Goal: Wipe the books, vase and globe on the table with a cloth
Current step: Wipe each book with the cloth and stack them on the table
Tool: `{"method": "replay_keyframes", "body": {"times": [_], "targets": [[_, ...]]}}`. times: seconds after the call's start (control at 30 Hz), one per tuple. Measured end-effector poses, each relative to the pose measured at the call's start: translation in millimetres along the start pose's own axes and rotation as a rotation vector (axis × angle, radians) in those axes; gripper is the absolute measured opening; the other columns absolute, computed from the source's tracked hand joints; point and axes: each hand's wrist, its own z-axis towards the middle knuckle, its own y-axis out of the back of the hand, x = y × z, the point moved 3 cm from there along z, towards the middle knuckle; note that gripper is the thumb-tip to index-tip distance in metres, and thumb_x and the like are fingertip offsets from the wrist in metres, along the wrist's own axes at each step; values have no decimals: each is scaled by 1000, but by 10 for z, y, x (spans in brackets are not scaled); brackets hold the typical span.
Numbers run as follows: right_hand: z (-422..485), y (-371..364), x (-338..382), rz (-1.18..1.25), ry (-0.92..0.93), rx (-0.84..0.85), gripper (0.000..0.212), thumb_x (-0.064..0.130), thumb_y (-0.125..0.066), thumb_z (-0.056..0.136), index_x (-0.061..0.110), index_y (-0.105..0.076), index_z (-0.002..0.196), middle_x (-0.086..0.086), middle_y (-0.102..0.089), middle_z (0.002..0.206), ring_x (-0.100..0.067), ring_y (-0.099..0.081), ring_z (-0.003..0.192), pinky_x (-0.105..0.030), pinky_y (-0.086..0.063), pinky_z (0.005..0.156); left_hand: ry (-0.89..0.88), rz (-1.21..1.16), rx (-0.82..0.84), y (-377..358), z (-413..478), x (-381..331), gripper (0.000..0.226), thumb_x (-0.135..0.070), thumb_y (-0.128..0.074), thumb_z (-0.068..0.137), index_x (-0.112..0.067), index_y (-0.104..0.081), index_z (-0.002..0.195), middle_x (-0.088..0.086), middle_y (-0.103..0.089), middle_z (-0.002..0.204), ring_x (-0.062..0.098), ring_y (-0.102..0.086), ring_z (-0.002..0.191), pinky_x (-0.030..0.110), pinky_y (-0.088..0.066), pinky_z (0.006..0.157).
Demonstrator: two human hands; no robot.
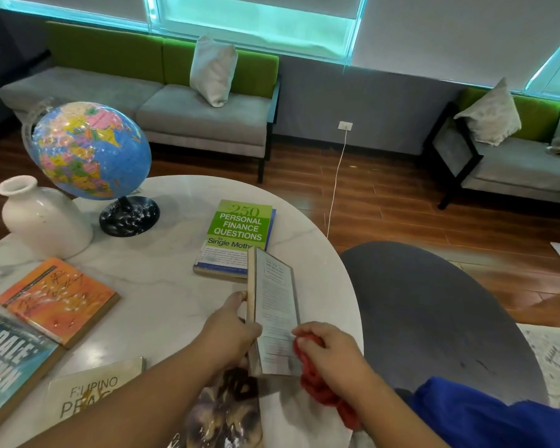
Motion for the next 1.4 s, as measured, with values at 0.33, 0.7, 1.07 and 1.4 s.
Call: {"method": "replay_keyframes", "body": {"times": [0.33,0.7,1.07,1.4], "targets": [[-150,-94,347,-918,369,-125,41,47,-50,86,34,-47,125,8,-60,97,-12,-52,83,-24,-44,71,-52,-9,30,-196,-14,-309,36,-13,-62,89,-19,-46,120,9,-65,102,26,-69,78,30,-53,56],[-183,413,472,-8,189,-437,18,23,-53,93,21,-66,81,-2,-61,56,-12,-53,44,-26,-46,42,293,-351,395,-258,-14,98,30,-25,-51,98,-9,-59,123,13,-66,114,23,-60,101,33,-49,75],[157,213,692,38,232,-301,29,35,-69,86,42,-50,107,6,-70,79,-9,-65,62,-18,-47,50,-62,-505,138,312,191,-203,43,7,-55,90,-17,-52,126,13,-69,99,20,-65,75,26,-58,66],[1092,-405,1001,35,-39,-136,24,28,-51,99,27,-56,123,0,-66,84,-12,-63,55,-23,-50,44,-100,-181,-191,1131,1106,-274,49,4,-56,92,-8,-48,139,13,-67,105,19,-63,77,21,-56,62]]}}
